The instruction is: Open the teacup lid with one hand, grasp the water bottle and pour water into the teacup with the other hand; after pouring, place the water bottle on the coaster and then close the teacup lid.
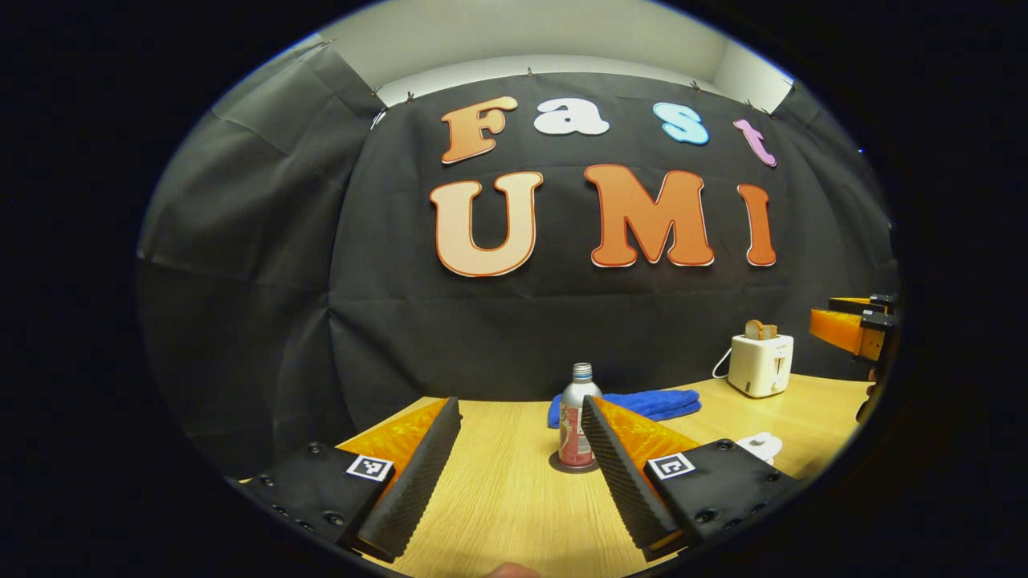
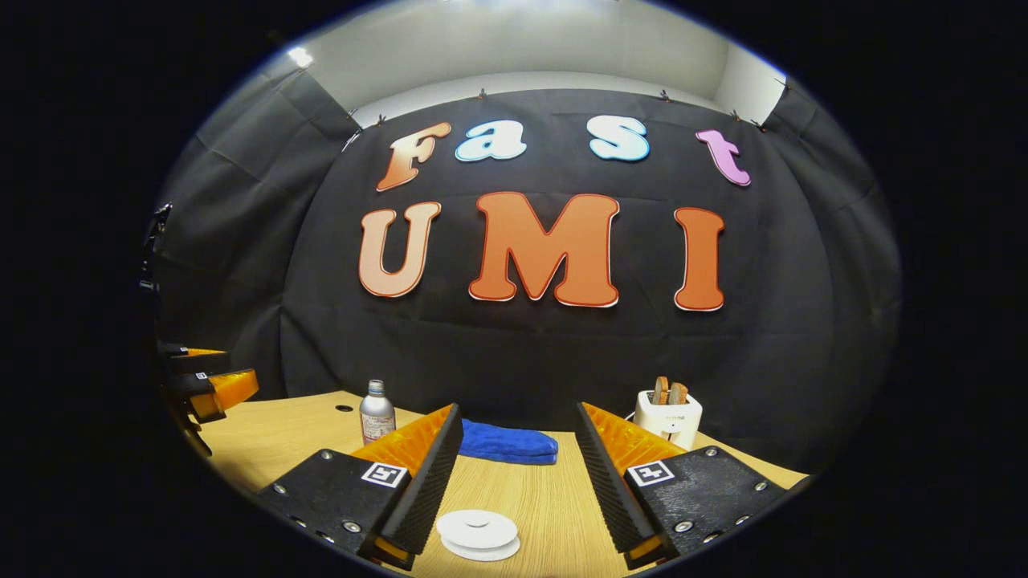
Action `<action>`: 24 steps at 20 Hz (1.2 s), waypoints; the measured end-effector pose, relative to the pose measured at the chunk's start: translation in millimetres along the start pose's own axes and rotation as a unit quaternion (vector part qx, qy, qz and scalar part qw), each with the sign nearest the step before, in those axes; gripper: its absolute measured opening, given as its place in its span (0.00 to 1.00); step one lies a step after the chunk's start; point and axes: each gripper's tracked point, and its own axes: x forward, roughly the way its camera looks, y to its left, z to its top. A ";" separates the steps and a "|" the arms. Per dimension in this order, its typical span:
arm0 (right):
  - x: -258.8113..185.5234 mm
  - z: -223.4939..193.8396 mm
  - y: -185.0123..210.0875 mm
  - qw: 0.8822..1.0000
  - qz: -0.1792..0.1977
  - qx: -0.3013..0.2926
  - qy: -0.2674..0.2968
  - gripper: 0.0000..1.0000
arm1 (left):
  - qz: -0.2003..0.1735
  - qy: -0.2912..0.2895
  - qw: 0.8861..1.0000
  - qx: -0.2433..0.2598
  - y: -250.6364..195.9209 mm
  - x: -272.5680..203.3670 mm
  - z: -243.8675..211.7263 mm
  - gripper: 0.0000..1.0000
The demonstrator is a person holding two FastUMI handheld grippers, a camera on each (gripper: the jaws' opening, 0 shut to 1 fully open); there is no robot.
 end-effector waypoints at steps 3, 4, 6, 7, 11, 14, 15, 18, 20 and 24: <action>1.7 -2.7 2.9 1.000 0.000 -0.003 0.003 0.84 | 0.004 0.001 1.000 0.000 0.2 2.6 -3.4 1.00; 1.0 -3.9 4.5 1.000 0.002 -0.002 0.003 0.84 | 0.004 0.001 1.000 0.000 -0.8 3.8 -3.1 1.00; 1.7 -6.0 7.6 1.000 0.005 0.000 0.006 0.84 | 0.003 0.001 1.000 0.000 -3.0 5.0 -4.4 1.00; 2.7 -7.3 8.3 1.000 0.006 0.000 0.008 0.84 | 0.002 0.002 1.000 -0.001 -3.7 6.5 -4.0 0.99; 2.8 -9.6 5.7 1.000 0.003 -0.001 0.011 0.84 | 0.002 0.003 1.000 -0.002 -6.7 8.4 -4.6 0.99; 3.2 -11.6 5.3 1.000 0.002 -0.003 0.013 0.84 | -0.003 0.004 1.000 -0.004 -11.8 10.0 -4.9 1.00; 3.2 -11.5 5.1 1.000 0.002 -0.003 0.013 0.84 | -0.005 0.005 1.000 -0.006 -13.0 9.2 -4.8 1.00; 2.8 -14.4 5.4 1.000 0.002 -0.005 0.015 0.84 | -0.007 0.007 1.000 -0.008 -15.4 10.2 -5.9 0.99; 2.7 -14.5 5.1 1.000 0.002 -0.005 0.016 0.84 | -0.007 0.006 1.000 -0.006 -15.9 12.1 -6.3 0.99; 2.8 -14.3 5.0 1.000 0.003 -0.004 0.016 0.84 | -0.008 0.005 1.000 -0.007 -17.7 11.7 -5.4 0.99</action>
